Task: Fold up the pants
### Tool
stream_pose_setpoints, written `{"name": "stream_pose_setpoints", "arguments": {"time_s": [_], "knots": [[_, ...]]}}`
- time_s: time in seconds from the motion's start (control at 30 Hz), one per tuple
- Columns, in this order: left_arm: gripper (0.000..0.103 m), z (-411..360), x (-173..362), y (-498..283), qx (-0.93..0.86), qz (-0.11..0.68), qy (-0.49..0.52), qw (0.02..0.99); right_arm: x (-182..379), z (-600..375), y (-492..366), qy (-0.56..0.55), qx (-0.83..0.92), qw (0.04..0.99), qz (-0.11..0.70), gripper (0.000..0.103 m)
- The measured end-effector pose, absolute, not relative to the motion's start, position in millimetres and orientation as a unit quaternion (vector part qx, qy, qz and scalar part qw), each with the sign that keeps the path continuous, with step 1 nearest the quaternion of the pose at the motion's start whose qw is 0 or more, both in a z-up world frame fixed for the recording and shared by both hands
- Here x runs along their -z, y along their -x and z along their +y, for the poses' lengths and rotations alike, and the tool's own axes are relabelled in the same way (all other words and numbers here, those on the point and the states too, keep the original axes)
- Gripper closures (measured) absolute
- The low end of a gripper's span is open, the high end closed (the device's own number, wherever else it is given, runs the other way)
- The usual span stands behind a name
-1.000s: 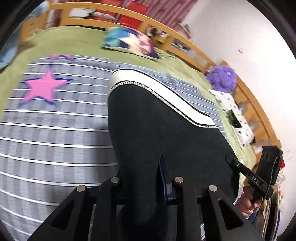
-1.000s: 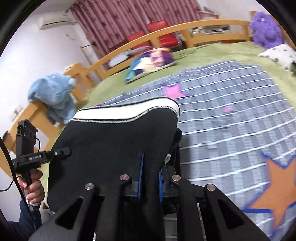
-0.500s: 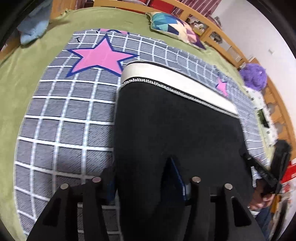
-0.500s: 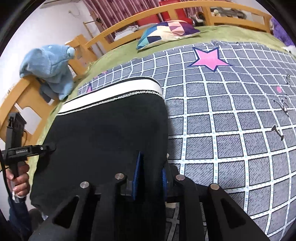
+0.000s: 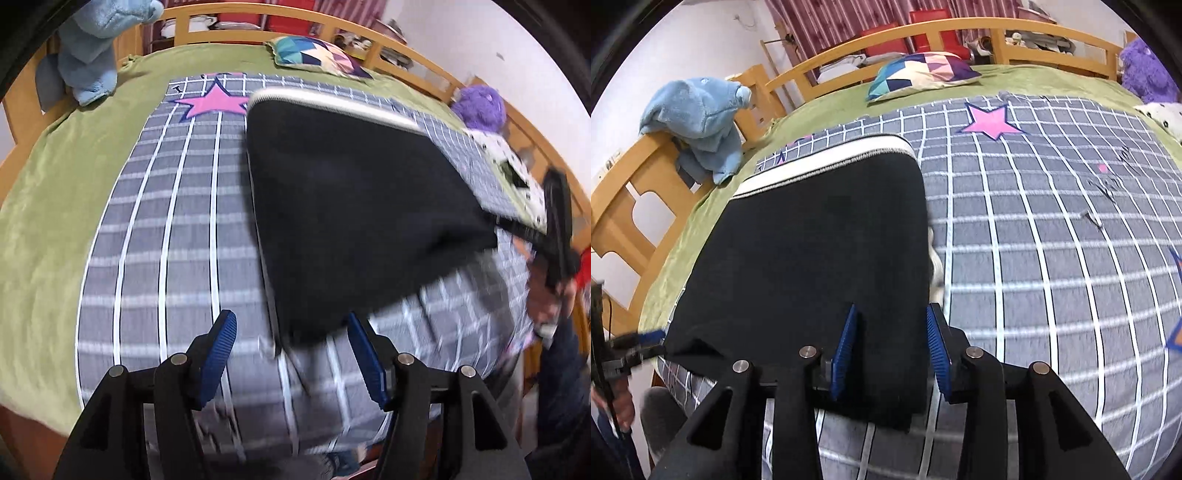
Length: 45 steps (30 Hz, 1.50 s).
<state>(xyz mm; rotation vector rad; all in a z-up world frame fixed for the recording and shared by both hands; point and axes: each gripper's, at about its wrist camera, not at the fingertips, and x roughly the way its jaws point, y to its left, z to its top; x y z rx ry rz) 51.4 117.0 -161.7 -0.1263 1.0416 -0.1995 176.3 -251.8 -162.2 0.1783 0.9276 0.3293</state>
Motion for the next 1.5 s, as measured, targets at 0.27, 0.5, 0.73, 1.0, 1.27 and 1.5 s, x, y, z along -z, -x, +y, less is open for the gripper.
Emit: {"name": "stream_pose_setpoints", "arguments": {"time_s": [0.27,0.5,0.73,1.0,1.27,1.5], "knots": [[0.091,101,189,-64,0.069,0.495,0.05,0.865,162,-256,-150,-0.09,-0.151,0.873,0.454,0.063],[0.088,112,192,-69,0.045,0.489,0.088,0.867,164,-248,-141,-0.057,-0.141,0.876,0.457,0.063],[0.081,129,165,-37,0.027,0.48,0.052,0.875,142,-251,-134,-0.044,-0.155,0.891,0.424,0.063],[0.06,84,122,-97,0.093,0.426,0.08,0.896,125,-215,-149,-0.031,-0.208,0.906,0.368,0.063],[0.06,25,177,-88,0.119,0.438,-0.021,0.891,181,-202,-132,0.061,-0.206,0.895,0.391,0.063],[0.052,41,144,-110,0.131,0.433,0.033,0.891,150,-216,-142,0.042,-0.226,0.901,0.367,0.063]]}}
